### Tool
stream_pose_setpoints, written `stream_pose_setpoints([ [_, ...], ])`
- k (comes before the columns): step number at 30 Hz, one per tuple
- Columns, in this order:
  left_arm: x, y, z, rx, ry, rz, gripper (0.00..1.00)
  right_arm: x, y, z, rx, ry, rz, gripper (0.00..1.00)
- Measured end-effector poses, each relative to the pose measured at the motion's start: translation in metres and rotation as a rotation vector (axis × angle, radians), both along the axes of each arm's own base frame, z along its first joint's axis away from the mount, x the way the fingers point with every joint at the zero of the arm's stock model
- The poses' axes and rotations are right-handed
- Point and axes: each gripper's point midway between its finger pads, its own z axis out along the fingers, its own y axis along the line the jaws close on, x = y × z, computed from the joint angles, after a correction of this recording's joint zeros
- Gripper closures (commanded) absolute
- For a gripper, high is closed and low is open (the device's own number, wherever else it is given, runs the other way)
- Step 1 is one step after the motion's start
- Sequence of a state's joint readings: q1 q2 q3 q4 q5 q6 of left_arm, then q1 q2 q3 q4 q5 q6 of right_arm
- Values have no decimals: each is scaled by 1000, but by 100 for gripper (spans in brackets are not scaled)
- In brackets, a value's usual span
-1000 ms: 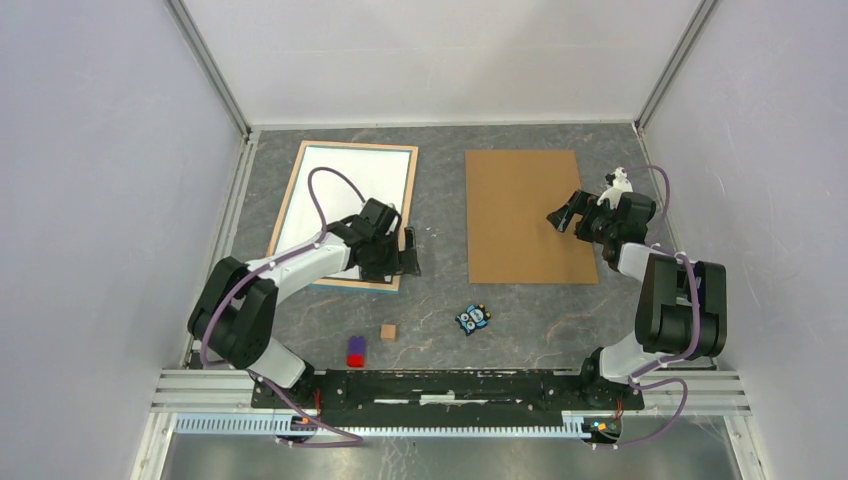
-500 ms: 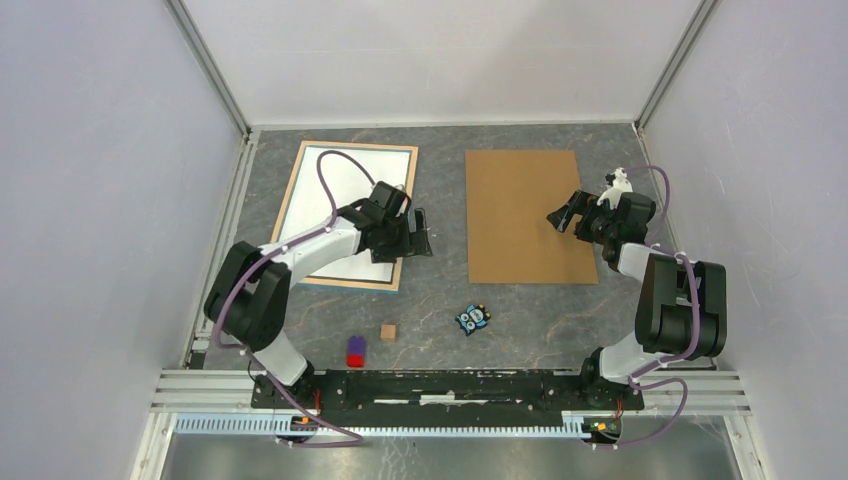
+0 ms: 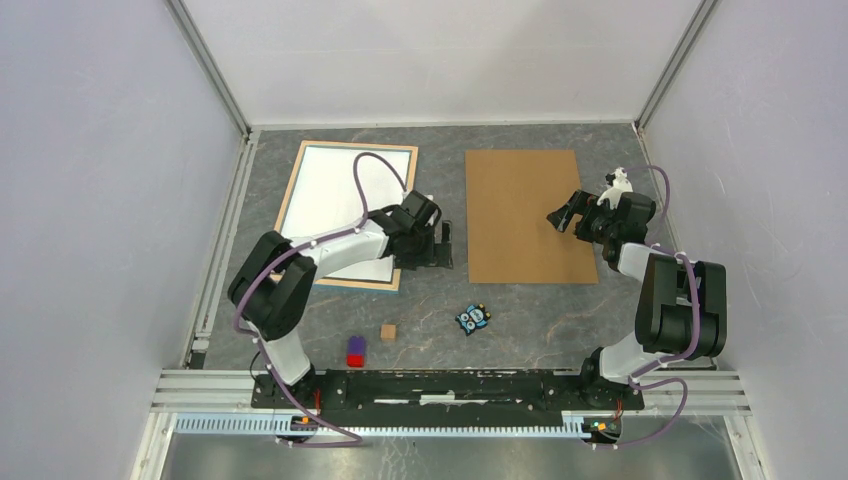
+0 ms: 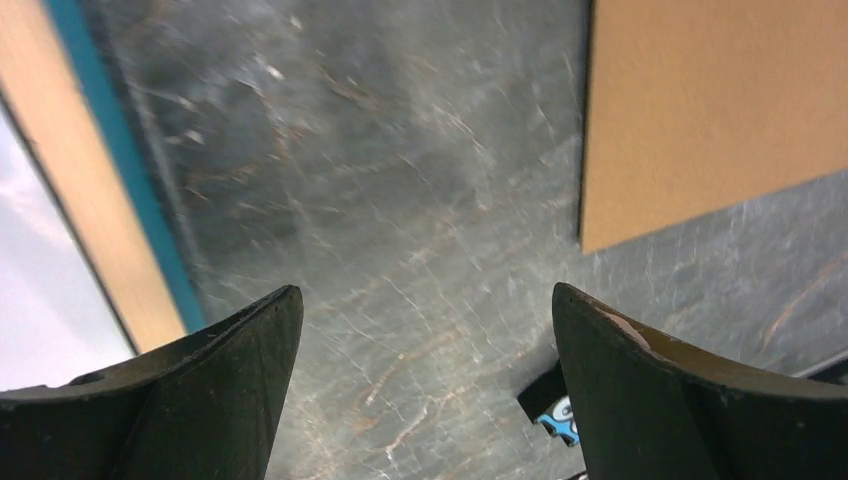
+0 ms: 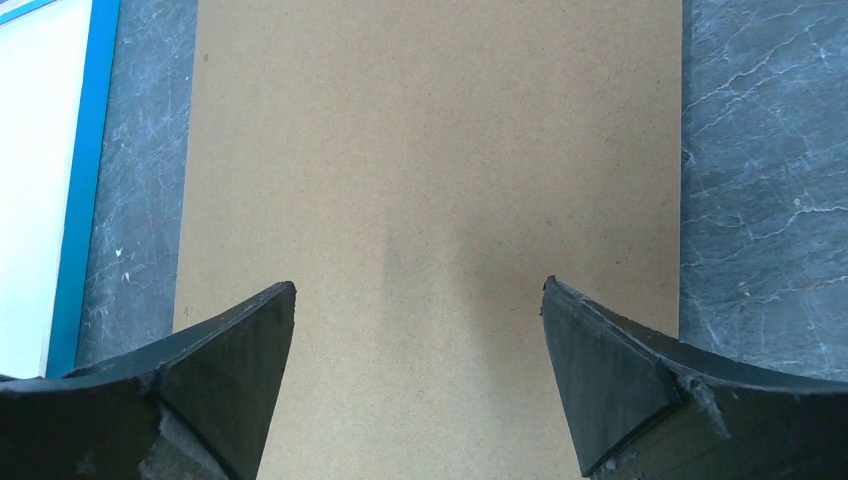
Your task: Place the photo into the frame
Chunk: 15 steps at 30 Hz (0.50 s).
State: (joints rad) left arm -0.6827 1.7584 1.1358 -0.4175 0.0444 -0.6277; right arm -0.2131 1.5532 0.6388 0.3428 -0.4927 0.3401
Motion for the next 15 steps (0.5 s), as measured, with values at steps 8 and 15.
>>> stream_pose_setpoints([
  [8,-7,-5,2,15,-5,-20,0,0,0,0,0,0,0,2],
  [15,15,34,37,66,-115,90,0,0,0,0,3,1,-1,2],
])
